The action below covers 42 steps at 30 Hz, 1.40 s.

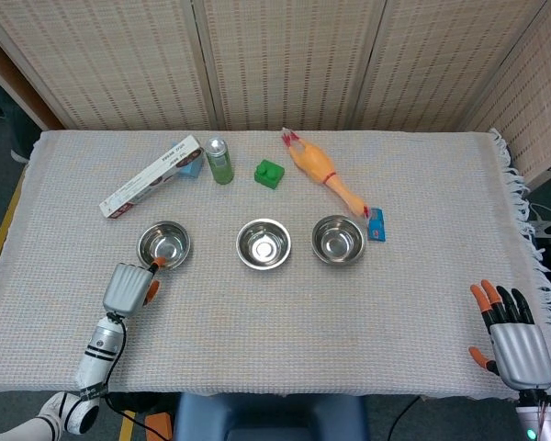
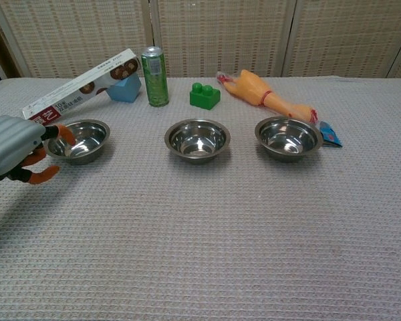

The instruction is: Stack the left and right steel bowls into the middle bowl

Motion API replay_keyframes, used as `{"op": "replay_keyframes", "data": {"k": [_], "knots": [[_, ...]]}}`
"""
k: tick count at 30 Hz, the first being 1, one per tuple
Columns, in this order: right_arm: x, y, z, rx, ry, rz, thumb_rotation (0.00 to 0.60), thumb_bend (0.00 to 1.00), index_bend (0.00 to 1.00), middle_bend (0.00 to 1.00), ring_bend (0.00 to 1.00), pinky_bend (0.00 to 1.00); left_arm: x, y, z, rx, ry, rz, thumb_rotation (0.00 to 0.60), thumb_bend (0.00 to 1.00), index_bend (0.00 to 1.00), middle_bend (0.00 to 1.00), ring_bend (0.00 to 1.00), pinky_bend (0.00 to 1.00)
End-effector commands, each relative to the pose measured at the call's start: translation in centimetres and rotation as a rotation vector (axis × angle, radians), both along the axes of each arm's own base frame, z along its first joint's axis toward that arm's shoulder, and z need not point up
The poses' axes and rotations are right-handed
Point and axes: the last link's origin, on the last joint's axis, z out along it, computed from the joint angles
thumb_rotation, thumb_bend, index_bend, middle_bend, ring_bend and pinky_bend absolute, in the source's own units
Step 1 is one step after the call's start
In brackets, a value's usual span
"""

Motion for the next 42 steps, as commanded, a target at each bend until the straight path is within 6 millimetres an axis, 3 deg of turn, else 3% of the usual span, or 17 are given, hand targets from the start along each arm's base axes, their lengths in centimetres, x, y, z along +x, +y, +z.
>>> {"op": "replay_keyframes", "data": {"k": [1, 11, 16, 22, 25, 30, 35, 42], "knots": [[-0.1, -0.2, 0.0, -0.006, 0.002, -0.005, 0.600, 0.09, 0.00, 0.00, 0.00, 0.00, 0.5, 1.6, -1.5, -0.015, -0.024, 0.010, 0.600, 0.38, 0.35, 1.00, 1.00, 1.00], [-0.2, -0.3, 0.0, 0.002, 0.006, -0.017, 0.600, 0.09, 0.00, 0.00, 0.00, 0.00, 0.4, 3.3, -1.9, 0.021, -0.023, -0.009, 0.600, 0.40, 0.50, 1.00, 1.00, 1.00], [-0.3, -0.4, -0.1, 0.006, 0.010, -0.027, 0.600, 0.09, 0.00, 0.00, 0.00, 0.00, 0.9, 3.3, -1.5, 0.068, -0.076, -0.050, 0.600, 0.59, 0.70, 1.00, 1.00, 1.00], [-0.4, -0.6, -0.2, 0.013, 0.009, -0.033, 0.600, 0.09, 0.00, 0.00, 0.00, 0.00, 2.1, 3.5, -1.0, 0.114, -0.110, -0.118, 0.600, 0.68, 0.76, 1.00, 1.00, 1.00], [-0.5, -0.6, -0.1, 0.013, 0.005, -0.036, 0.600, 0.09, 0.00, 0.00, 0.00, 0.00, 3.2, 3.6, -1.2, 0.125, -0.128, -0.155, 0.600, 0.68, 0.77, 1.00, 1.00, 1.00], [-0.5, -0.6, -0.1, 0.020, 0.001, -0.038, 0.600, 0.09, 0.00, 0.00, 0.00, 0.00, 6.7, 4.1, -2.4, 0.133, -0.155, -0.234, 0.600, 0.68, 0.77, 1.00, 1.00, 1.00], [-0.5, -0.6, 0.1, 0.018, -0.009, -0.040, 0.600, 0.09, 0.00, 0.00, 0.00, 0.00, 10.7, 4.1, -4.7, 0.107, -0.164, -0.293, 0.600, 0.68, 0.77, 1.00, 1.00, 1.00], [-0.7, -0.6, 0.6, 0.014, -0.026, -0.047, 0.600, 0.09, 0.00, 0.00, 0.00, 0.00, 14.0, 3.6, -8.1, 0.045, -0.135, -0.316, 0.600, 0.67, 0.77, 1.00, 1.00, 1.00]]}}
